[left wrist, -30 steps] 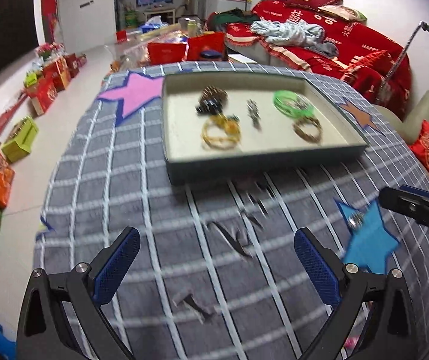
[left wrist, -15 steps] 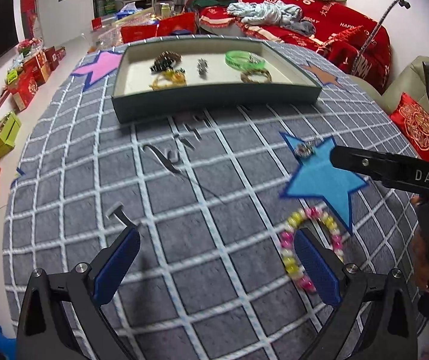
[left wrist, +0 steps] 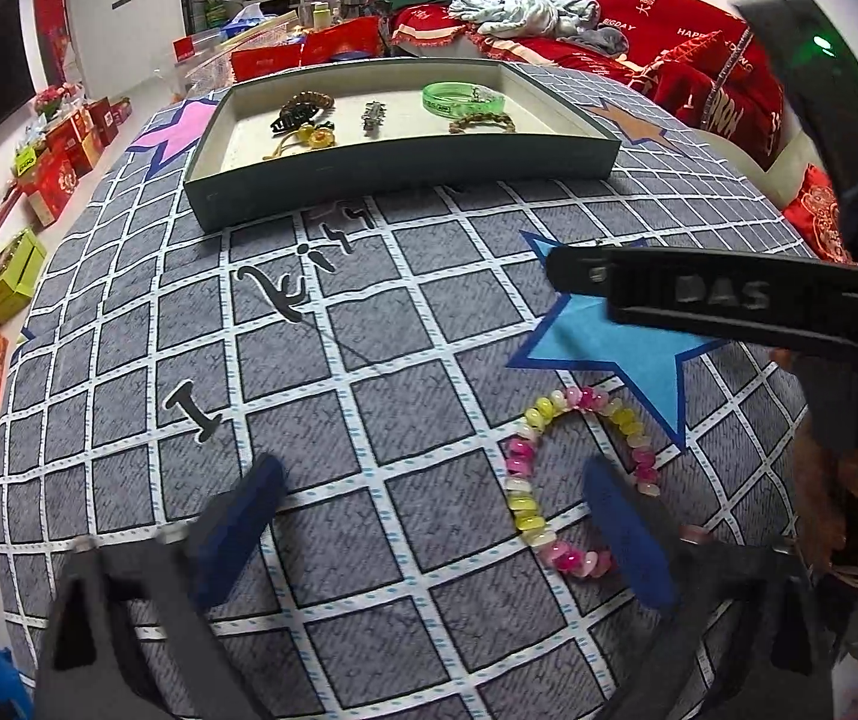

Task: Organize jewelry
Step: 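Grasp the pastel bead bracelet with the left tool while the right tool grasps the heart pendant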

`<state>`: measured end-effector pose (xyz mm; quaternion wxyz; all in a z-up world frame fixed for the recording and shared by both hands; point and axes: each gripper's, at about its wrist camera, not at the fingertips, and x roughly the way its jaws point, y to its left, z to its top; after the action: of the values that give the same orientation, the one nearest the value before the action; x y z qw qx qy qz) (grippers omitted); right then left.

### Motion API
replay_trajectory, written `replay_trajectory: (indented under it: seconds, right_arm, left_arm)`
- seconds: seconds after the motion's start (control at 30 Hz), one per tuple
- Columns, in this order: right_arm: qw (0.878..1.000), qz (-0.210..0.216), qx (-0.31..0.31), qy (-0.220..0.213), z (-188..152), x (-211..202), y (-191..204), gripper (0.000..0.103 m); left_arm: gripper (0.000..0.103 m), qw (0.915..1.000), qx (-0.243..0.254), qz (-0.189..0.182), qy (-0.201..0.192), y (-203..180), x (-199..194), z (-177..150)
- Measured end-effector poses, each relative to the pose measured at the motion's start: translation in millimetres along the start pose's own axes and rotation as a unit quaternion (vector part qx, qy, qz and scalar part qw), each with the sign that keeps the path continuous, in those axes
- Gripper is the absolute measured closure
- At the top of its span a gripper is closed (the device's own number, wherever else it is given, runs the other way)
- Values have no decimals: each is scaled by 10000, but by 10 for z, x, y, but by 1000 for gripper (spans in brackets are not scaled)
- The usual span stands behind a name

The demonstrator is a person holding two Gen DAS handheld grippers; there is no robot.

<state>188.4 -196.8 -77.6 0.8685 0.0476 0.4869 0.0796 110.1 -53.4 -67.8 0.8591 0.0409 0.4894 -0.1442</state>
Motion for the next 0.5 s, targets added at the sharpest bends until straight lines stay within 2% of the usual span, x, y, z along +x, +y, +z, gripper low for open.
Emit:
replay_trajectory:
  seconds: [0.13, 0.33, 0.43, 0.5]
  right_arm:
    - [9993, -176, -337, -60, -3, 42, 90, 34]
    - [9972, -414, -599, -168, -11, 46, 161, 67]
    - [9976, -379, -539, -191, -11, 33, 141, 68]
    - [9981, -341, -476, -188, -11, 18, 118, 68]
  left_arm:
    - [1, 10000, 64, 34, 14, -73, 13, 1]
    - [3, 9995, 278, 115, -8, -187, 21, -29]
    - [15, 9992, 394, 109, -44, -241, -5, -32]
    - [15, 9990, 428, 88, -15, -266, -6, -21]
